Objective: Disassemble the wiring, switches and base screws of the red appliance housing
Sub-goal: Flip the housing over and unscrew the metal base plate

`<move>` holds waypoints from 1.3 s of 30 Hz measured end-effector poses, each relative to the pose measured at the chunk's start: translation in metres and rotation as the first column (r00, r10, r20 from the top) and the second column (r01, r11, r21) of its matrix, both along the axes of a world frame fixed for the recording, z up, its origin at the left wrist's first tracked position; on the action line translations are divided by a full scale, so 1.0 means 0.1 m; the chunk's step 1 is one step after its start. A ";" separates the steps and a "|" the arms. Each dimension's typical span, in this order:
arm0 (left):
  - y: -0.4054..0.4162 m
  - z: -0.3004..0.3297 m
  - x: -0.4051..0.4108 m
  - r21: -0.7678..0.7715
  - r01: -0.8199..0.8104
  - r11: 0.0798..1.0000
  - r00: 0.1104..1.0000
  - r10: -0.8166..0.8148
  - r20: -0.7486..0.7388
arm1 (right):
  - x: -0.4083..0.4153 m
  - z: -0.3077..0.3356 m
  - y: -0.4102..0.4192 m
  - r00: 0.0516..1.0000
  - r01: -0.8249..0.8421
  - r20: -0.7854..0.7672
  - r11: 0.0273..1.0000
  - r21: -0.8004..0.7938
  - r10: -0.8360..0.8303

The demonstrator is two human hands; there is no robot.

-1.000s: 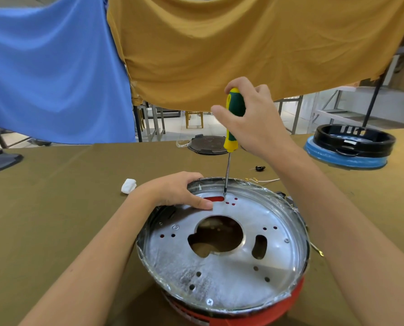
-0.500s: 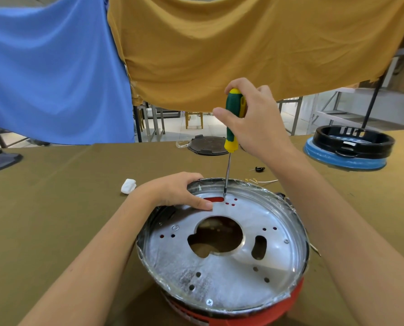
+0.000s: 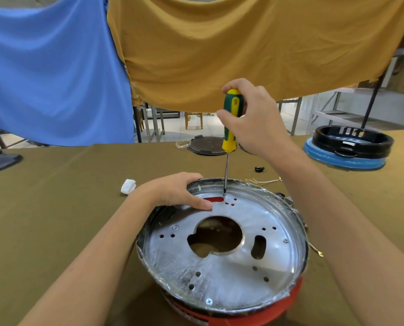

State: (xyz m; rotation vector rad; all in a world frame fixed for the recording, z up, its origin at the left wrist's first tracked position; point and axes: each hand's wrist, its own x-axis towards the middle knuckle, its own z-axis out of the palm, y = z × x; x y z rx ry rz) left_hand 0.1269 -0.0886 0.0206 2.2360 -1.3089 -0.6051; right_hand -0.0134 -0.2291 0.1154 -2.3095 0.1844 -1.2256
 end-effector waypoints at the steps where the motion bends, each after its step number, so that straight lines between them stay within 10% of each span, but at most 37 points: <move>1: 0.00 0.00 0.00 0.000 -0.001 1.000 1.000 0.001 -0.003 | 0.00 0.00 0.00 1.000 -0.008 -0.010 1.000 0.017 0.009; 34: 0.01 0.02 -0.03 0.034 -0.018 0.999 0.999 0.016 0.051 | -0.05 -0.03 -0.05 0.997 0.037 -0.068 0.999 -0.014 -0.038; 39: 0.00 0.01 0.00 0.033 -0.024 0.999 0.999 0.022 0.040 | -0.04 0.01 -0.11 0.991 -0.095 -0.076 0.980 0.177 0.109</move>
